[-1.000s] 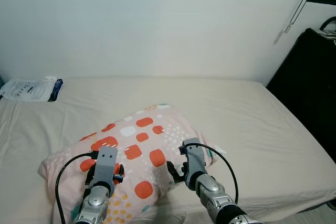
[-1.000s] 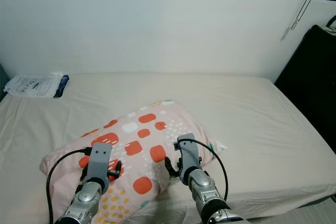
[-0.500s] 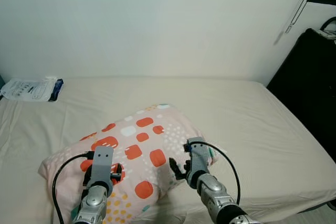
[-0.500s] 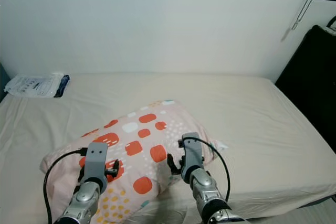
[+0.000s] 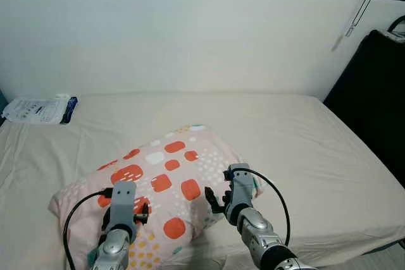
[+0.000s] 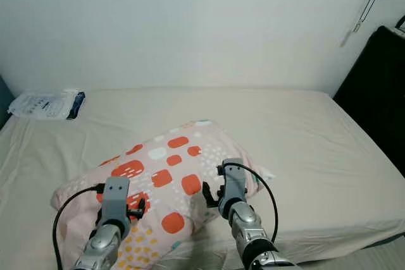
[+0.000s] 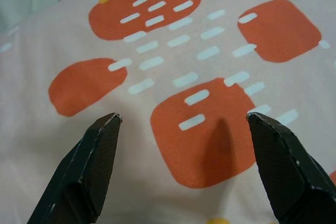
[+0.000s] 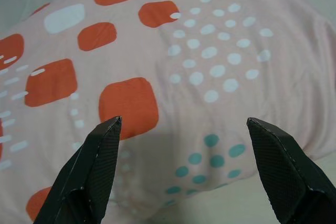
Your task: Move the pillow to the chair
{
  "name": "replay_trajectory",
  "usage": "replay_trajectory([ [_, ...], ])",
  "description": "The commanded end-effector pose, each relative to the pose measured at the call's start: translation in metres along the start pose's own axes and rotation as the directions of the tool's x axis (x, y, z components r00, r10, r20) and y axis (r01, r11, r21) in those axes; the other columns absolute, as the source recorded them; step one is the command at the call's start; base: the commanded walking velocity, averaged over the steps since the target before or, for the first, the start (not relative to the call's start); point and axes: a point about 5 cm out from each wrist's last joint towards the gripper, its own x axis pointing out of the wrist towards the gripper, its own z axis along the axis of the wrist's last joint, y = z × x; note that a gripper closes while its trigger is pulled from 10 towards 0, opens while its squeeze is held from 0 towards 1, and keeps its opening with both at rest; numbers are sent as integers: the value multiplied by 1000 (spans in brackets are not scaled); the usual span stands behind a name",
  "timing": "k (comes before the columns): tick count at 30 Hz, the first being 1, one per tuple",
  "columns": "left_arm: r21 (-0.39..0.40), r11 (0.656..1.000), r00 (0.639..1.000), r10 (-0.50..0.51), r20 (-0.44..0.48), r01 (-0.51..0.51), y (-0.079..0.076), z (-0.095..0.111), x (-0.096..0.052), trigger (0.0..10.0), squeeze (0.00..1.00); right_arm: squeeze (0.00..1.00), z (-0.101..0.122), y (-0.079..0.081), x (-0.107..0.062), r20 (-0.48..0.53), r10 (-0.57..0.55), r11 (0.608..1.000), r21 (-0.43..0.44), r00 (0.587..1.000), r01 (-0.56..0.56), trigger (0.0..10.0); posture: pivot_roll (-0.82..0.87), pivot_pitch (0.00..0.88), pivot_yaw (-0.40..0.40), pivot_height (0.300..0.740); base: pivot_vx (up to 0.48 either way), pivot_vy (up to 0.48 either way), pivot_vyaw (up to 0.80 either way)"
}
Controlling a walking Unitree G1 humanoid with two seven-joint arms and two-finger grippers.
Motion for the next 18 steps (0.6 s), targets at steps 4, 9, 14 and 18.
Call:
replay_trajectory([
  [4,49,999,1000,-8,10,8,-6,-2,-2,10000,0,0,-5,2,-1,-15,12,1000,-6,1000,-12,10000,110,0,-85,740,0,0,0],
  [9,70,997,999,-30,14,29,-13,-3,-4,10000,0,0,-6,-2,-1,-29,-25,999,30,999,26,10000,107,0,-81,740,0,0,0],
  [14,56,998,999,-40,24,39,-13,-2,-4,10000,0,0,-2,-3,-1,-2,5,998,59,1000,-5,0,108,0,-84,740,0,0,0],
  [18,48,998,999,-36,21,35,-11,-2,-4,10000,0,0,-2,-4,-1,-5,3,999,52,1000,-2,0,109,0,-87,740,0,0,0],
])
